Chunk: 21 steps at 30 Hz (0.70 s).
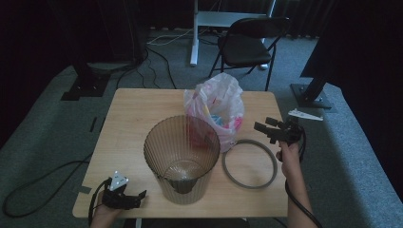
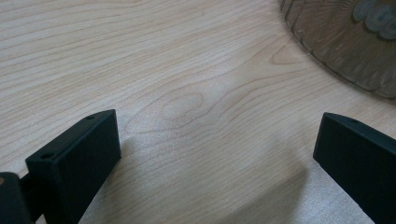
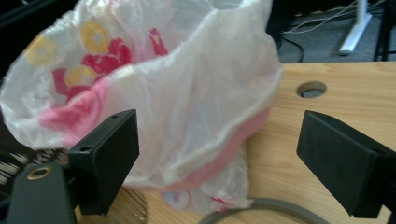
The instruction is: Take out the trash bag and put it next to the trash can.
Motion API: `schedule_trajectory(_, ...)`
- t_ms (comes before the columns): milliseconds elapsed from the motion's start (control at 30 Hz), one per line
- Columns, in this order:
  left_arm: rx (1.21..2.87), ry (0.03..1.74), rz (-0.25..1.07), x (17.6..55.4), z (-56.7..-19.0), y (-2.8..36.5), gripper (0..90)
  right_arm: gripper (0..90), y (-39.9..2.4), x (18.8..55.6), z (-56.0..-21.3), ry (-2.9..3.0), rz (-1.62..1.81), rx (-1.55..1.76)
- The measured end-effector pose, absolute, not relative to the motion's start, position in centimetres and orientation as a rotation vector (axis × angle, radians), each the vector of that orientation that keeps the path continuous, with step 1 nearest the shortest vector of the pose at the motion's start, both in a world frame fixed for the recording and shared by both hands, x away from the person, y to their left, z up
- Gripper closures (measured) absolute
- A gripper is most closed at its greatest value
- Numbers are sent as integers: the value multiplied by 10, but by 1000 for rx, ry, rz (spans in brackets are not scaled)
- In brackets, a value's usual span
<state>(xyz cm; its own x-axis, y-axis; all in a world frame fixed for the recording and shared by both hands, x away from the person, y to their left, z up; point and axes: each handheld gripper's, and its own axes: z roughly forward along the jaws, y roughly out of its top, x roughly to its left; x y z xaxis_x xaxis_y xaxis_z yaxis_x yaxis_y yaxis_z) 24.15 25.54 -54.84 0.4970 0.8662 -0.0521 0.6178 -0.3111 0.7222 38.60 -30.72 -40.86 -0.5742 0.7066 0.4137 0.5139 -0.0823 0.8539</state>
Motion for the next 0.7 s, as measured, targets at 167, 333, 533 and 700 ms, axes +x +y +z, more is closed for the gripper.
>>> schedule_trajectory(167,2044,1215,455,242,-548,256,8,123,-315,376,-417,1981,1696,1368)
schedule_trajectory(333,2045,1215,455,242,-548,256,8,124,-323,366,-427,1968,1674,1394)
schedule_trajectory(533,2045,1215,455,242,-548,255,8,129,-341,349,-444,1934,1662,1454)
schedule_trajectory(700,2044,1215,454,242,-548,255,8,132,-346,341,-452,1936,1623,1464)
